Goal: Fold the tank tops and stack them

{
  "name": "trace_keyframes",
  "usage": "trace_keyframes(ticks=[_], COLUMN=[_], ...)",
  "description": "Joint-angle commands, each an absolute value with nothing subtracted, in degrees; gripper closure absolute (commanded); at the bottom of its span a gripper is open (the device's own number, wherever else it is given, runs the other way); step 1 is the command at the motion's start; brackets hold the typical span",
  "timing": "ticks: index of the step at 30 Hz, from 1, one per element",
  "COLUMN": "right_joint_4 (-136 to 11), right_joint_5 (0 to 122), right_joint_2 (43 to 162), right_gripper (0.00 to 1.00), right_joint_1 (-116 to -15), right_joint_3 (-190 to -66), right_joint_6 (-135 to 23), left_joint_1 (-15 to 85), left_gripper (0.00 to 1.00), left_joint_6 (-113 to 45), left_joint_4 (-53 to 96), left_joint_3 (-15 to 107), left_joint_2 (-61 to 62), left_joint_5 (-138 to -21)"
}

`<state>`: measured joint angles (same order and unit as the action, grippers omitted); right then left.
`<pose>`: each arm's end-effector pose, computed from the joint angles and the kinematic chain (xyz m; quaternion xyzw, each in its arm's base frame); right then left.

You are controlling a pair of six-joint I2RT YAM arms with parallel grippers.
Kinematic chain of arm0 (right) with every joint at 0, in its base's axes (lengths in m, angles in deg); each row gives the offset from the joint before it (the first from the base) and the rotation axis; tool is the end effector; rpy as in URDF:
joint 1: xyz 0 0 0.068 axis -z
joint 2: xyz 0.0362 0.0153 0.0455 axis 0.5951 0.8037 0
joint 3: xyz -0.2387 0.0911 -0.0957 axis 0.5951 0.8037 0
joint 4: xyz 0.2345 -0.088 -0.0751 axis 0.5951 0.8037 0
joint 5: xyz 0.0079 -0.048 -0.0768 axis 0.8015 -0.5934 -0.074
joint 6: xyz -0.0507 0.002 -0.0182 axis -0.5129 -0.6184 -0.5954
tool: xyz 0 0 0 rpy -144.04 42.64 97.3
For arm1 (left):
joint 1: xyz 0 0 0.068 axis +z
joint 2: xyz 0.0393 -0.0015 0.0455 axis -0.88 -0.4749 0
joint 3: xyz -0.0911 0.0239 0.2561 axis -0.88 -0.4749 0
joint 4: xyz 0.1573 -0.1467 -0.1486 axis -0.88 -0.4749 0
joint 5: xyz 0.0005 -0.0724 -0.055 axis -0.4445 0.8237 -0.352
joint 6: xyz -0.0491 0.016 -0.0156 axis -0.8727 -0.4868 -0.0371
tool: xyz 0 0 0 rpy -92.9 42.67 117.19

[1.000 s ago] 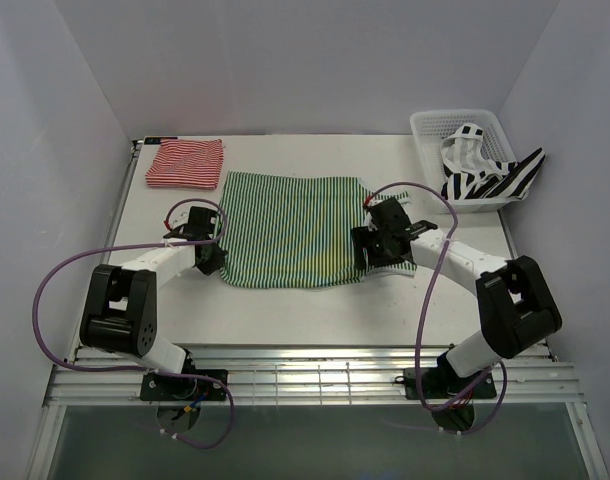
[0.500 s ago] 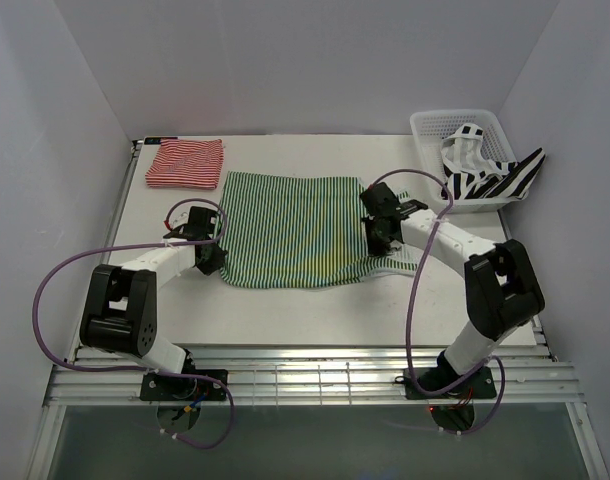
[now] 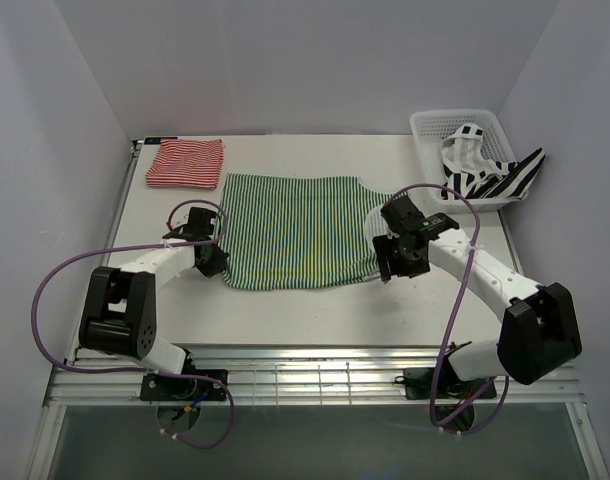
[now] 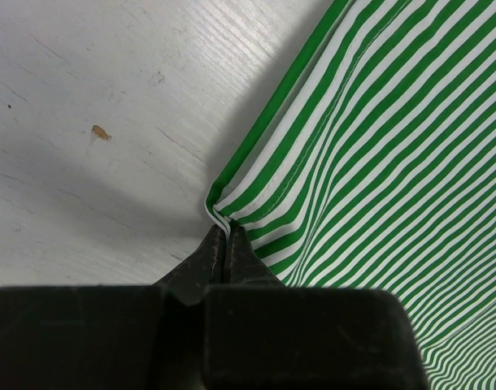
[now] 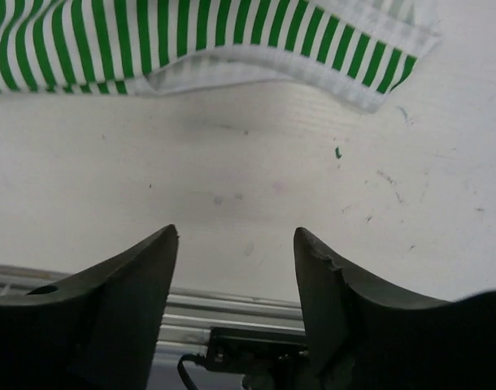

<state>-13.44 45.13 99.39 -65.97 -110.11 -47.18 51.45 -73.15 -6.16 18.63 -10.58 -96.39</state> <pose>0.2233 0.1202 0.2402 -0.1064 0.9767 0.0009 0.1863 0.2649 -0.0423 0.1575 -0.3553 0.9113 -0.0353 0.2051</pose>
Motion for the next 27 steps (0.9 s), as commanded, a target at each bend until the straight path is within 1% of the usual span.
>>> trace_keyframes(ticks=[1,2,3,4,5,7,13,19,21,25,26,27], right_joint_4=[-22.9,-25.8,-32.1,-34.3,-36.1,-38.8,-46.8,-45.7,-43.5,-43.6,-43.7,-43.8], right_joint_5=[38.8,40.1,42.2,46.0,47.2,50.6,54.0,56.9,57.5,58.8,58.9,58.5], right_joint_2=[100.5,101.4,101.9,102.6,104.4,106.1,108.5,112.8,114.1,114.8,115.2,115.4], right_gripper=[0.30,0.30,0.32,0.35,0.35,0.38,0.38,0.40,0.40,0.40,0.42,0.46], right_joint_1=[-63.2,-61.8,-61.4,-61.3,-61.4,-61.4,-62.2,-62.2,-62.4,-62.4,-62.4,-62.5], right_joint_3=[-110.1,-108.5,-107.6,-107.1,-106.8,-106.6,-103.5,-106.9,-107.1,-105.9,-105.5,-105.5], right_joint_6=[-54.7,-56.8,-59.6,-65.3,-67.5,-72.6,-78.0,-80.7,-81.0,-80.0,-80.0,-79.9], left_joint_1=[51.5,51.5,51.5,51.5,51.5,51.5,51.5,51.5,51.5,51.5,51.5,51.5], left_gripper=[1.00,1.00,1.00,1.00,1.00,1.00,1.00,1.00,1.00,1.00,1.00,1.00], left_joint_6=[-72.4,-72.4,-72.4,-72.2,-72.1,-72.2,-71.8,-71.7,-71.6,-71.6,-71.6,-71.5], left_joint_4=[-6.7,-6.5,-6.4,-6.2,-6.2,-6.2,-6.1,-6.1,-6.0,-5.8,-5.7,-5.8], left_joint_3=[19.7,19.6,19.5,19.3,19.3,19.0,18.9,19.3,19.2,19.2,19.2,19.3], left_joint_2=[-9.5,-9.4,-9.3,-9.3,-9.3,-9.5,-10.5,-11.4,-11.4,-11.6,-11.7,-11.8], left_joint_5=[-94.8,-95.1,-95.4,-95.5,-95.8,-95.9,-96.3,-96.2,-96.4,-96.2,-96.1,-96.1])
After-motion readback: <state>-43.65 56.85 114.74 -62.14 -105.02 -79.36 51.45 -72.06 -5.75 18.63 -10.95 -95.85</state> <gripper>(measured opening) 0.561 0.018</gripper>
